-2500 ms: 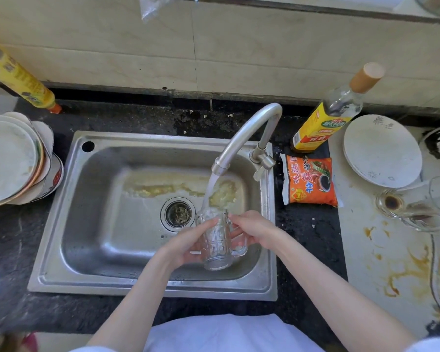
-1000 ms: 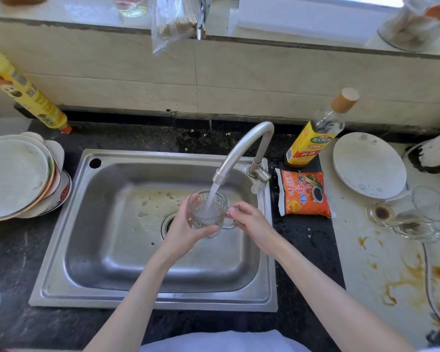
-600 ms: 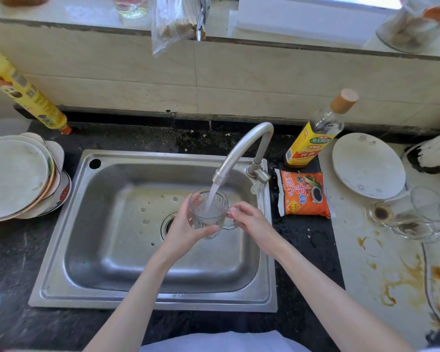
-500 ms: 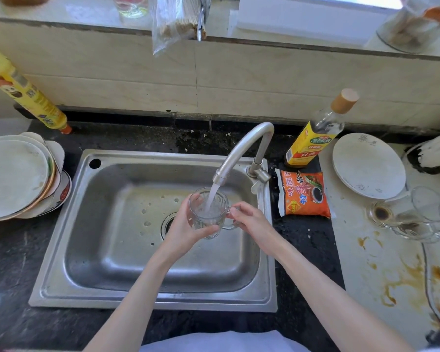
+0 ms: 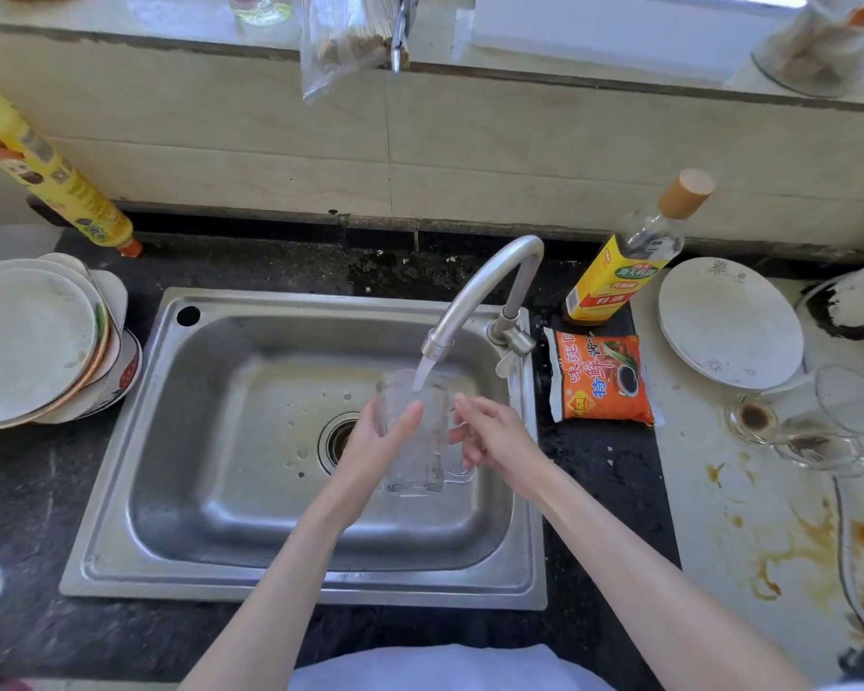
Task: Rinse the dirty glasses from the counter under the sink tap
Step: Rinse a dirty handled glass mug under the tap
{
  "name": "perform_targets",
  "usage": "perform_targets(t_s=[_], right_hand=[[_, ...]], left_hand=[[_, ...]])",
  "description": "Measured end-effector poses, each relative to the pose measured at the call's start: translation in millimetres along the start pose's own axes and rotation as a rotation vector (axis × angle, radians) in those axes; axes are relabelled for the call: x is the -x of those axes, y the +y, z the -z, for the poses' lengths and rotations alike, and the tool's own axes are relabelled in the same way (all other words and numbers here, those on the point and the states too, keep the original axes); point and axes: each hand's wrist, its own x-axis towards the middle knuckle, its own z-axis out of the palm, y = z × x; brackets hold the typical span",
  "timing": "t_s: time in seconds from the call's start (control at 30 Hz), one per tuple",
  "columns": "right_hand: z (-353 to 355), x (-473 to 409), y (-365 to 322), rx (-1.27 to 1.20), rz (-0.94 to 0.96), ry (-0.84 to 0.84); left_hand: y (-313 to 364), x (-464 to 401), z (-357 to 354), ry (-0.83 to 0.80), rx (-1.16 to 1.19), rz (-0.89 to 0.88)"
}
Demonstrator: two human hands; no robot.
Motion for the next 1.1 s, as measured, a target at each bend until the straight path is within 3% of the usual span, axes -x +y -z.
perform_targets(t_s=[0.1,0.2,0.3,0.43,0.57,0.7,0.9,1.0,1.1], right_hand=[[-1,0,0,-0.031,-0.083,-0.051],[-12,1,1,0.040,-0.099,0.000],[-32,5,-2,0.219,-0.008,0.142],[-55,13,7,0.192,0.011,0.120],[-51,16,4,0.088,0.124,0.157],[-41,11,-1,-0.179,0.086,0.117],[-40,14,3,0.036,0.148,0.029],[-34,14,7,0.037,0.202,0.039],[-25,9,2,-0.079,0.145,0.033]], left_hand=[[4,-3,-3,-0.003,0.217,0.057],[9,-10,-11,0.129,0.311,0.091],[12,-18,-21,0.331,0.178,0.058],[17,-19,-29,0.491,0.005,0.025],[25,-13,-35,0.436,0.062,-0.039],[21,-4,-37,0.311,0.002,-0.197],[23,-6,-32,0.417,0.009,-0.236],[27,-8,-35,0.375,-0.003,-0.232],[37,-9,-40,0.375,-0.212,-0.324]])
